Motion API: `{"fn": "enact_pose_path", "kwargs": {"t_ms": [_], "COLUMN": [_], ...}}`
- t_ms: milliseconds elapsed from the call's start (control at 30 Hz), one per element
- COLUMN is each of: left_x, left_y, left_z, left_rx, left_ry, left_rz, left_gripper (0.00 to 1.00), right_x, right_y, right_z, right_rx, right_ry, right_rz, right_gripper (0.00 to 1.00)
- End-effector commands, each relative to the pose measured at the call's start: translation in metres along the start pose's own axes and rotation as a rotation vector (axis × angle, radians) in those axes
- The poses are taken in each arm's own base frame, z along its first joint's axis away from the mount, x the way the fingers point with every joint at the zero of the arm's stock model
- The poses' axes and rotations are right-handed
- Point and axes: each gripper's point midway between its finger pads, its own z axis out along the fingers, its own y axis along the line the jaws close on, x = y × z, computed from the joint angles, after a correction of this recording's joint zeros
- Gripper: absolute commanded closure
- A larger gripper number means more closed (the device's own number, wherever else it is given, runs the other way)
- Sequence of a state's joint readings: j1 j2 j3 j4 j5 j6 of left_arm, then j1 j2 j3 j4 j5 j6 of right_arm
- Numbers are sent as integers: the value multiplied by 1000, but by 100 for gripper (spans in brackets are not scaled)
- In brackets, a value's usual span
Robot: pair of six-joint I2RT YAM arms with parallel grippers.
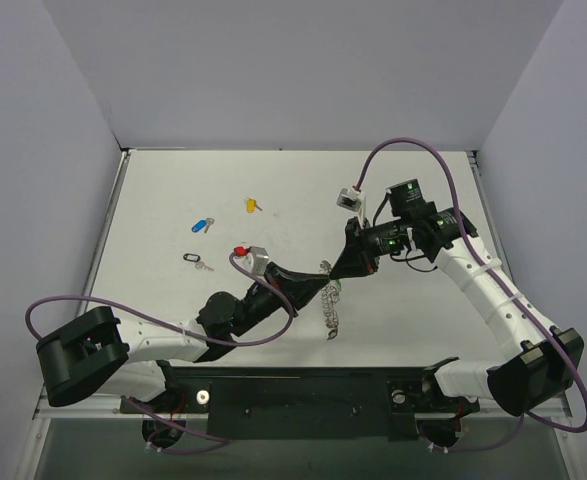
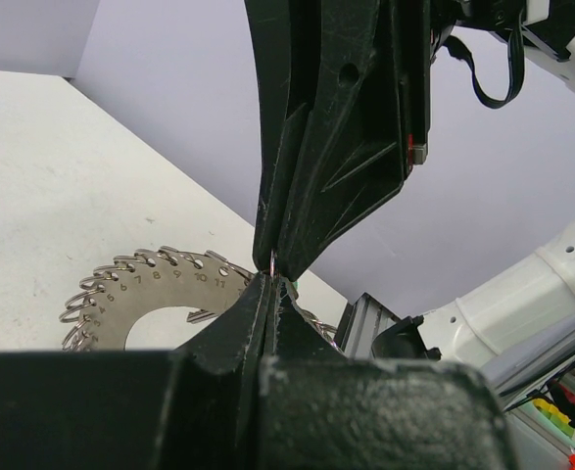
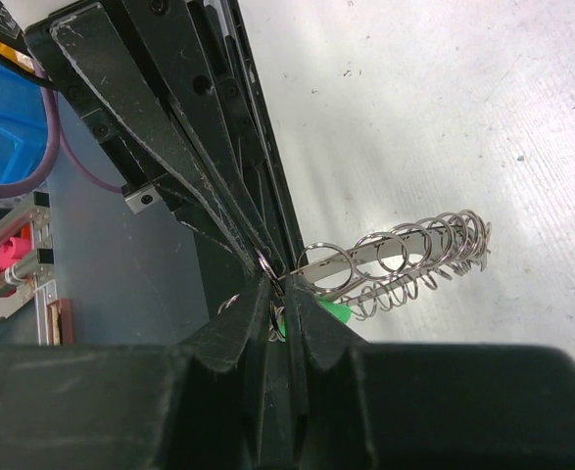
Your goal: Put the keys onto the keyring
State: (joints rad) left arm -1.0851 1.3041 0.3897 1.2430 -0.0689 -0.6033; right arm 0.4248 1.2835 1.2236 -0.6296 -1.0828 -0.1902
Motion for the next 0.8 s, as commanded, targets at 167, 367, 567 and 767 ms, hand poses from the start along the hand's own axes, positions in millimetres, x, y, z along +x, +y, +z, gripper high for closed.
{"fn": "enact_pose_path", "kwargs": {"t_ms": [167,367,567,767], "left_x": [-62,-62,-62,-63], "left_y": [-45,-45,-46,-46], "left_z": [-1,-1,-2,-2], "left_rx": [160,162,163,165], "left_ry": [-231,-233,-235,-236], "left_rz": [-40,-40,-44,-42], "left_gripper": [100,100,100,100], "right_x": [-2,-2,0,-1], "right_y": [8,7,4,6], "right_z": [-2,-1,2,2], "right_rx": [-30,-31,-31,-42], "right_ry": [-23,-24,-24,-28], "right_rz": [-15,-8,11,9], "right_gripper": [79,79,83,99]}}
